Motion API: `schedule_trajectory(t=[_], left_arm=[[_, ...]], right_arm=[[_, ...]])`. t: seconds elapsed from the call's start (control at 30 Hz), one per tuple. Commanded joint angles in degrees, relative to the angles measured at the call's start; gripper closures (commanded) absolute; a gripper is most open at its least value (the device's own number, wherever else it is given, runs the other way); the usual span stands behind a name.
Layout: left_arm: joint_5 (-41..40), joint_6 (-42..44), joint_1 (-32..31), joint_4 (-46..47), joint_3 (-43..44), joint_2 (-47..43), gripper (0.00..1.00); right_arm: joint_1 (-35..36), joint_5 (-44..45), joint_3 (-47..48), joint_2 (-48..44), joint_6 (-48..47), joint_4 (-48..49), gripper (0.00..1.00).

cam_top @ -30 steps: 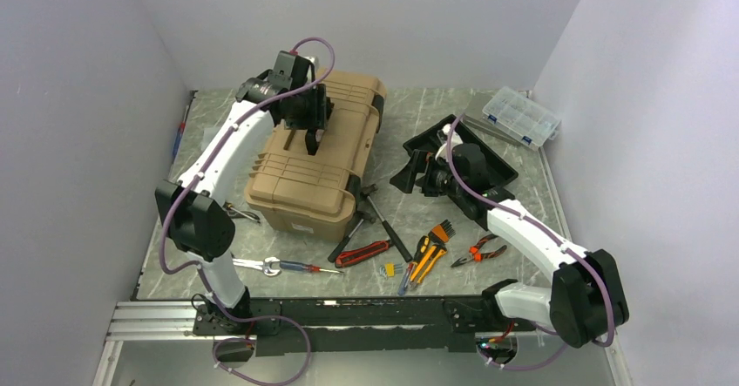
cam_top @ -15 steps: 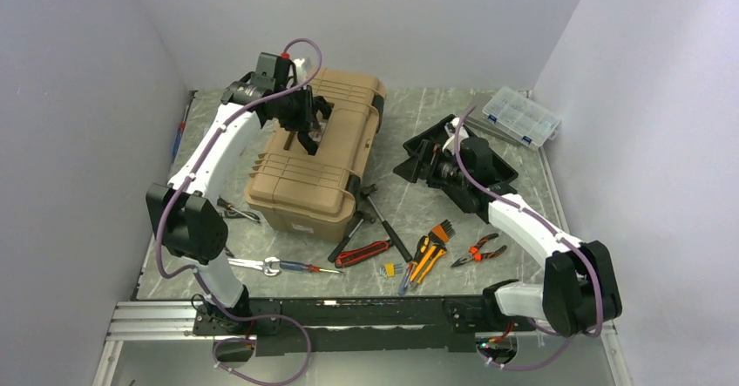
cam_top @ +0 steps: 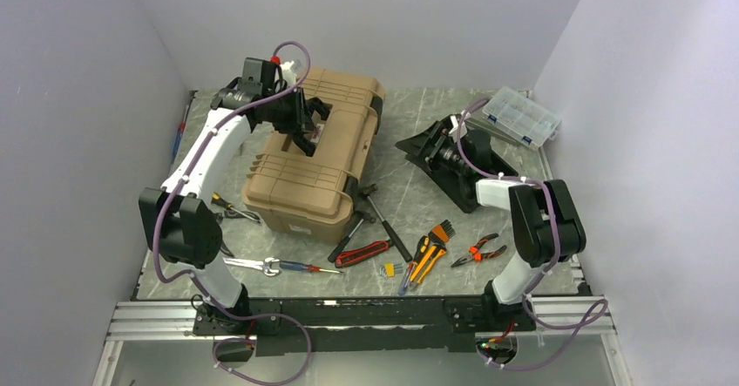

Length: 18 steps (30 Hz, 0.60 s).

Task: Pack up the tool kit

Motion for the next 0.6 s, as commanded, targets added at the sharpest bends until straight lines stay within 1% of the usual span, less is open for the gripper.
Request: schedule_trajectory(t=[0.0, 0.07, 0.13, 0.2, 0.27, 0.33, 0.37, 0.4, 0.43, 0.47, 0.5, 0.57], left_arm=[[-1.57, 8.09, 2.03, -9.02, -2.46, -3.59, 1.0], [-1.07, 8.3, 2.03, -8.31, -3.38, -4.31, 1.0], [-0.73, 8.36, 2.03, -7.77, -4.15, -5.07, 1.0], [-2.34, 8.26, 2.03, -7.92, -4.17, -5.48, 1.0], [-5.46, 8.04, 2.1, -8.98, -3.42, -5.51, 1.0], [-5.81, 7.63, 2.29, -8.8, -3.44, -5.63, 1.0], [-5.0, 7.35, 2.29, -8.39, -3.34, -5.55, 0.95], [-3.82, 7.19, 2.29, -8.42, -3.03, -5.43, 0.83], [-2.7, 7.02, 2.1, -8.56, -2.66, -5.33, 0.69], [-2.31, 6.88, 1.93, -8.57, -2.33, -5.36, 0.58], [-3.05, 6.87, 1.72, -8.88, -1.8, -5.39, 0.49], [-4.59, 6.82, 1.35, -9.68, -0.51, -5.59, 0.42]], right_arm=[[0.29, -6.03, -1.32, 0.75, 8.28, 18.34, 0.09], [0.22, -5.99, -1.74, 1.55, 8.24, 19.17, 0.05], [0.21, -5.85, -0.41, 3.18, 7.72, 18.46, 0.04], [0.22, -5.75, 1.46, 4.81, 7.71, 19.26, 0.04], [0.29, -5.18, 3.62, 6.79, 8.61, 19.14, 0.07], [0.24, -4.85, 5.37, 8.98, 9.13, 18.57, 0.1], [0.22, -4.5, 5.97, 9.74, 9.09, 18.06, 0.13], [0.33, -3.88, 6.45, 10.21, 9.01, 17.29, 0.17], [0.27, -3.4, 6.97, 10.73, 8.81, 16.68, 0.19], [0.24, -3.21, 7.44, 11.24, 8.73, 16.32, 0.2], [0.24, -3.15, 7.94, 11.85, 8.84, 16.17, 0.21], [0.22, -3.36, 8.69, 13.48, 9.99, 18.14, 0.2]])
